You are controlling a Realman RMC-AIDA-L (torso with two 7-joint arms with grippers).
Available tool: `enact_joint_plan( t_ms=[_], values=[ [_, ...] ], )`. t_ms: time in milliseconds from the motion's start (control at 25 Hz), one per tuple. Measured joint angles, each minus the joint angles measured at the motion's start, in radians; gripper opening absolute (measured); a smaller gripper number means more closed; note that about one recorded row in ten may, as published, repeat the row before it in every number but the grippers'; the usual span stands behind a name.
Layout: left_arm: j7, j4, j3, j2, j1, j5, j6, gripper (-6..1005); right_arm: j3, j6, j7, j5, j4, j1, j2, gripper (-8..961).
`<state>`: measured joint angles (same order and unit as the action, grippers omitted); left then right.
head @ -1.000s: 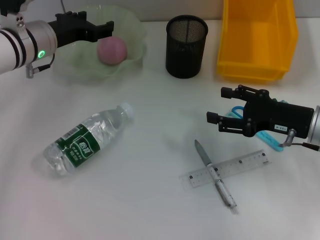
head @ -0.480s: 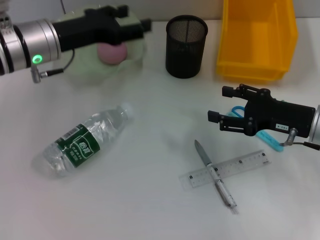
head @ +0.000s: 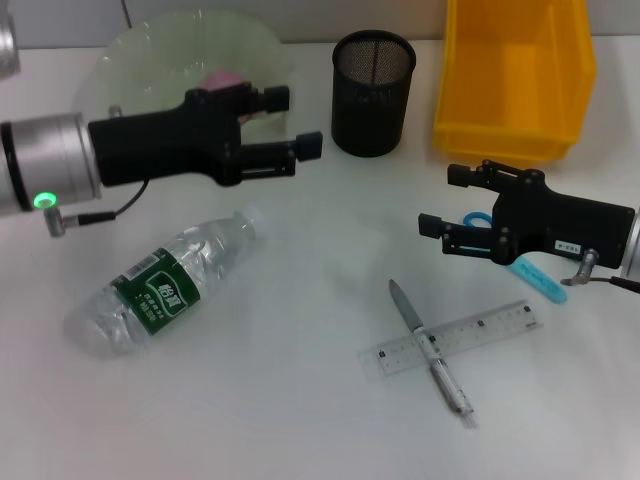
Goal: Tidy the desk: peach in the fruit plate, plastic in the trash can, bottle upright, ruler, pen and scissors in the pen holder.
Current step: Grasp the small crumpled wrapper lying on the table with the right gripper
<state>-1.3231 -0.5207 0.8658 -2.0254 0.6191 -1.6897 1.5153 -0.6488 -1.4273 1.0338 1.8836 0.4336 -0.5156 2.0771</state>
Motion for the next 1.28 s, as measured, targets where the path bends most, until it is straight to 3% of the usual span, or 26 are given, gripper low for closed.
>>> enact_joint_plan(
  t_ms=[240, 600, 1280],
  values=[
    [0.115, 0.058, -0.078, -0.035, -0.082, 0.041, 0.025, 834, 0.001, -0.004, 0.0, 0.0, 0.002, -0.006, 0.0, 824],
    [0.323, 0.141, -0.084, -0.034, -0.162, 0.039, 0.023, 834, 0.002, -0.029, 0.0, 0.0, 0.002, -0.012, -0.003, 823],
    [0.443, 0.158, -0.046, -0.037, -0.19, -0.019, 0.027, 833, 0.0, -0.035, 0.0, 0.0, 0.002, -0.012, -0.003, 823]
  ],
)
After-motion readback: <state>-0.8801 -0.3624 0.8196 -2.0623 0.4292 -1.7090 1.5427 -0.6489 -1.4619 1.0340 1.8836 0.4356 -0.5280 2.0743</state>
